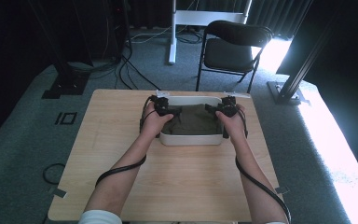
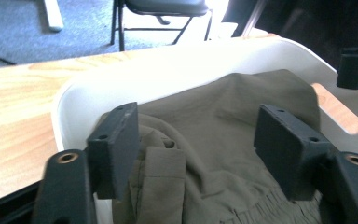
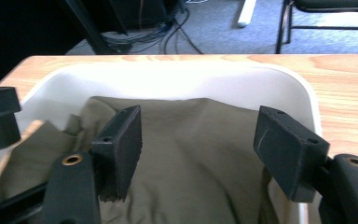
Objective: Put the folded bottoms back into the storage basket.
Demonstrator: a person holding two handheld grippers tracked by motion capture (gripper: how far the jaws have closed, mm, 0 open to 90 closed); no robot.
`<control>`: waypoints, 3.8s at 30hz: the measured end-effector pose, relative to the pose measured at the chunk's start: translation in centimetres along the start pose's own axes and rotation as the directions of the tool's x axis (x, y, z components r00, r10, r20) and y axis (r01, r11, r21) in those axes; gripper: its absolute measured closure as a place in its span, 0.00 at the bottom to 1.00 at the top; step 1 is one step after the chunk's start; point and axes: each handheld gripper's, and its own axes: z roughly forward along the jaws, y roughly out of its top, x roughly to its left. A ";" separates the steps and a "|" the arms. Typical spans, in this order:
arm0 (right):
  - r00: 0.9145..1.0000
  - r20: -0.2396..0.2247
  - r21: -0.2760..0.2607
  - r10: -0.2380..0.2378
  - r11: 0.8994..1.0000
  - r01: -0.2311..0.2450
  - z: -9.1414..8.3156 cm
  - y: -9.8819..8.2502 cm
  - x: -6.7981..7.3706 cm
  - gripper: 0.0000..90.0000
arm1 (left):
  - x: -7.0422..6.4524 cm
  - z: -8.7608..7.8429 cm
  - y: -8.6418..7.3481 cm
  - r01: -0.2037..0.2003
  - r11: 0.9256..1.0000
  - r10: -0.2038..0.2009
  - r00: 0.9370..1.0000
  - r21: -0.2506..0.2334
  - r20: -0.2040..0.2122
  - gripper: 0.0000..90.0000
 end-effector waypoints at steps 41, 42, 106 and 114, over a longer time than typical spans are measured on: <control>0.989 -0.006 -0.022 -0.146 0.989 0.145 -6.5 -4.5 1.1 0.17 | -1.5 -6.6 -4.6 -0.144 0.990 0.144 0.989 -0.006 0.027 0.21; 0.989 -0.006 -0.028 -0.150 0.988 0.150 -6.8 -4.7 1.1 0.17 | -1.5 -6.8 -4.8 -0.148 0.989 0.148 0.989 -0.007 0.020 0.21; 0.979 0.130 0.088 -0.159 0.985 0.149 -12.2 -18.8 -5.8 0.15 | 2.2 -11.3 -17.4 -0.055 0.993 0.065 0.994 0.102 -0.093 0.21; 0.976 0.162 0.090 -0.143 0.987 0.130 -13.1 -19.5 -6.6 0.15 | 2.9 -12.0 -18.3 0.046 0.994 -0.028 0.984 0.099 -0.176 0.19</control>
